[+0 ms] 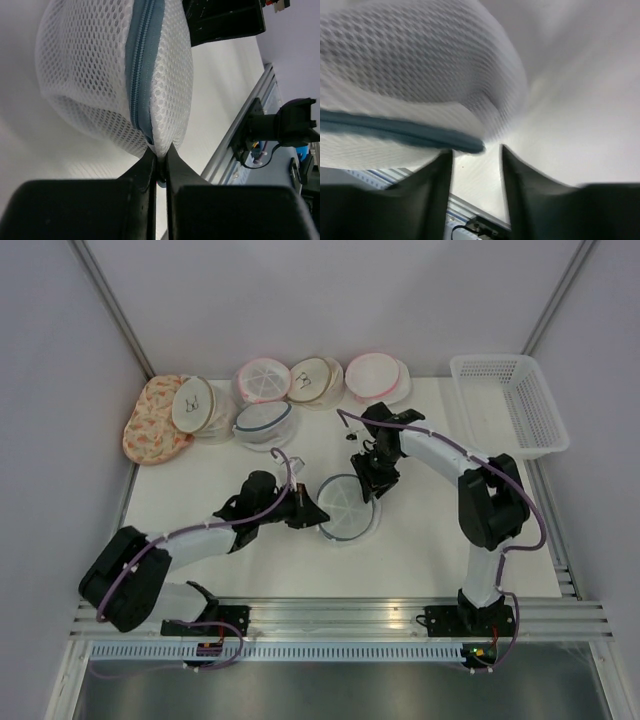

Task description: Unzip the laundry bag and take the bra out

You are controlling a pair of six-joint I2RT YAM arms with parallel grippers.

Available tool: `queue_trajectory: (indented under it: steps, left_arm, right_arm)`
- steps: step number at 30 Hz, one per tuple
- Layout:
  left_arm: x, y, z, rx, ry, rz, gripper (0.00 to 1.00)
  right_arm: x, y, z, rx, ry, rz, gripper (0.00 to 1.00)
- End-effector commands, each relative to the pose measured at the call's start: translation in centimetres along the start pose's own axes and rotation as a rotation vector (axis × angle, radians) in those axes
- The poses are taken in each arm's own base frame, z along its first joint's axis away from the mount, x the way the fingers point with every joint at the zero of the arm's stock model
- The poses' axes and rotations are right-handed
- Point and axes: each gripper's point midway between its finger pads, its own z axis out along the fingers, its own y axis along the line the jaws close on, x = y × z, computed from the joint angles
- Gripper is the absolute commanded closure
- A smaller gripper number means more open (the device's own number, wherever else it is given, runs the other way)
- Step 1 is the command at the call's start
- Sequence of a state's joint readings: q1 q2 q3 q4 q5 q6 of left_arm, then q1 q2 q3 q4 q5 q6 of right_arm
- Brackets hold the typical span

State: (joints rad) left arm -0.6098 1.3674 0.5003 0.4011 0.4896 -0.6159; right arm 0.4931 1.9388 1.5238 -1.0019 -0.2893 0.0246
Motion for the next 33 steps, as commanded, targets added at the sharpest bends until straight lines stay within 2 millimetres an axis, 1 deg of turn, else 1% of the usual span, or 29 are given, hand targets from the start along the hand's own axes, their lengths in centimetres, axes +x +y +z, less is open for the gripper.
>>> queue_trajectory:
  steps: [1,2,3,4,5,6,7,8,9,10,11,12,13,14,15,16,17,18,19,20,21,23,24,25,27,28,30,32,33]
  left_arm:
    - [-1.6,-1.4,-2.2,-0.052,-0.095,-0.087,0.98]
    - [-2.4,-0.9,-2.8,-0.102,-0.144,-0.126,0.98]
    - [-3.6,-1.8,-4.0,-0.101,-0.204,-0.131,0.98]
    - [-3.6,-1.1,-4.6,-0.150,-0.229,-0.156,0.98]
    - [-4.1,-1.4,-5.1,-0.150,-0.257,-0.188,0.98]
    - [-4.6,-1.8,-5.8,-0.149,-0.289,-0.203,0.98]
    - [-5.4,-2.0,-6.8,-0.156,-0.349,-0.219,0.98]
    - [-5.3,-1.9,-7.4,-0.173,-0.362,-0.283,0.98]
    - [-5.5,-1.9,-7.8,-0.182,-0.384,-0.312,0.98]
    - [-5.9,-1.9,-8.6,-0.184,-0.428,-0.335,0.98]
    - [-5.9,-2.0,-8.9,-0.174,-0.443,-0.382,0.98]
    - [-5.9,-2.0,-9.1,-0.169,-0.458,-0.404,0.98]
    - [-5.7,-1.8,-9.5,-0.165,-0.479,-0.425,0.98]
    - [-5.5,-1.8,-9.6,-0.153,-0.486,-0.475,0.98]
    - [-5.8,-2.2,-9.7,-0.126,-0.504,-0.496,0.98]
    - [-5.4,-2.0,-9.6,-0.111,-0.505,-0.512,0.98]
    - [-5.5,-2.3,-9.7,-0.088,-0.513,-0.548,0.98]
    - [-5.7,-2.6,-9.7,-0.062,-0.523,-0.565,0.98]
    - [-5.4,-2.6,-9.6,-0.053,-0.515,-0.589,0.98]
    - [-5.5,-2.9,-9.6,-0.030,-0.518,-0.624,0.98]
    - [-5.5,-2.9,-9.6,-0.012,-0.525,-0.641,0.98]
    - [-5.5,-3.2,-9.6,0.030,-0.529,-0.704,0.98]
    - [-5.5,-3.3,-9.5,0.045,-0.531,-0.726,0.98]
    - [-5.7,-3.7,-9.6,0.091,-0.540,-0.730,0.98]
    - [-5.7,-3.8,-9.2,0.104,-0.527,-0.780,0.98]
    - [-6.0,-4.2,-9.3,0.127,-0.526,-0.789,0.98]
    - [-6.3,-4.6,-9.1,0.150,-0.523,-0.814,0.98]
    - [-6.5,-4.8,-8.8,0.160,-0.511,-0.838,0.98]
    - [-6.6,-4.9,-8.7,0.164,-0.508,-0.843,0.98]
  right_arm:
    - [-1.5,-0.9,-5.6,0.158,-0.213,0.089,0.45]
    - [-1.3,-1.5,-6.2,0.202,-0.236,0.113,0.33]
    - [-1.3,-1.8,-7.1,0.233,-0.271,0.139,0.30]
    - [-1.2,-2.6,-9.0,0.302,-0.341,0.187,0.21]
    - [-1.1,-2.8,-9.9,0.319,-0.375,0.211,0.14]
    - [-1.3,-2.2,-11.9,0.313,-0.456,0.215,0.02]
    - [-1.0,-2.0,-12.3,0.304,-0.484,0.223,0.02]
    - [-1.5,-1.5,-13.2,0.283,-0.550,0.237,0.02]
    - [-1.4,-0.9,-14.0,0.264,-0.592,0.235,0.02]
    - [-0.5,-0.2,-15.0,0.239,-0.648,0.228,0.02]
    - [-0.2,1.4,-15.4,0.184,-0.683,0.202,0.02]
    - [-0.9,2.6,-16.5,0.127,-0.769,0.206,0.02]
    - [0.5,3.5,-17.0,0.072,-0.823,0.198,0.02]
    - [0.9,4.9,-17.1,-0.015,-0.859,0.178,0.02]
    - [0.1,7.2,-18.7,-0.164,-0.962,0.177,0.02]
    - [1.9,7.6,-17.6,-0.237,-0.992,0.190,0.02]
    - [2.2,8.2,-17.7,-0.309,-1.029,0.206,0.02]
    - [2.3,10.0,-20.4,-0.451,-1.145,0.200,0.02]
    - [3.1,9.7,-17.9,-0.489,-1.116,0.228,0.02]
    - [3.4,10.3,-18.0,-0.543,-1.139,0.210,0.02]
    - [3.5,11.4,-18.6,-0.612,-1.164,0.165,0.02]
    - [3.5,11.4,-17.2,-0.602,-1.099,0.165,0.04]
    - [3.7,10.9,-14.8,-0.557,-1.001,0.189,0.06]
    - [3.5,11.1,-15.0,-0.541,-0.985,0.161,0.08]
    - [3.6,11.1,-13.3,-0.519,-0.916,0.167,0.14]
    - [3.3,10.9,-13.0,-0.500,-0.918,0.181,0.16]
    - [3.3,11.7,-12.1,-0.504,-0.888,0.177,0.17]
    - [3.5,13.0,-11.6,-0.538,-0.849,0.150,0.21]
    - [3.4,13.1,-10.7,-0.541,-0.811,0.153,0.23]
